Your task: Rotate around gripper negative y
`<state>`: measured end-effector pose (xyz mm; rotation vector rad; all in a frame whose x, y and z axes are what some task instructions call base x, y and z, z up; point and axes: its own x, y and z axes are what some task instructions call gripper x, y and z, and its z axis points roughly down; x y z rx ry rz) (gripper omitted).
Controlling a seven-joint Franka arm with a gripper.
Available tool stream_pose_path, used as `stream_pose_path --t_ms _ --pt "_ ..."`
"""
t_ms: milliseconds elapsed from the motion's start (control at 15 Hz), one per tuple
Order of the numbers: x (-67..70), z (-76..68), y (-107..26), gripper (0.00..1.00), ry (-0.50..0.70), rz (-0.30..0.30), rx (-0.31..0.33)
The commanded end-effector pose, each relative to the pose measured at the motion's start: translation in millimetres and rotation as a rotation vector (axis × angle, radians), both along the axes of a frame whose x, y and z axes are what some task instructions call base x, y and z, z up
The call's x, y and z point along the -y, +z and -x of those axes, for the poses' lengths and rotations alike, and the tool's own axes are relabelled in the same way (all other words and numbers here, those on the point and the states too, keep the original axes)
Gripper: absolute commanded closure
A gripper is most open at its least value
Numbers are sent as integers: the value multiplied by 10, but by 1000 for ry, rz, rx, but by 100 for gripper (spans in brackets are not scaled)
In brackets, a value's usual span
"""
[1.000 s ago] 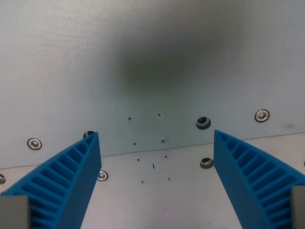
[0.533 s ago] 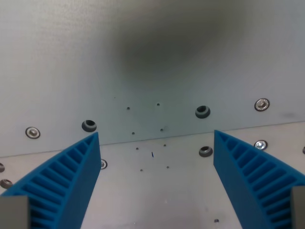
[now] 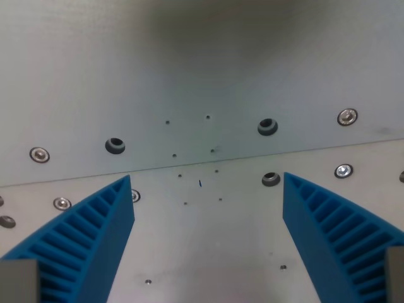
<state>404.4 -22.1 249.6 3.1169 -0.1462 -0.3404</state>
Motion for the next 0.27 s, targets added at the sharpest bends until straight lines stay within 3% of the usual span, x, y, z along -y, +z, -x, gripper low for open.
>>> stream_pose_path --t_ms 67,267 --pt "3 -74 55 0 -3 -29 -224" --pt "3 -74 55 0 -3 -33 -259"
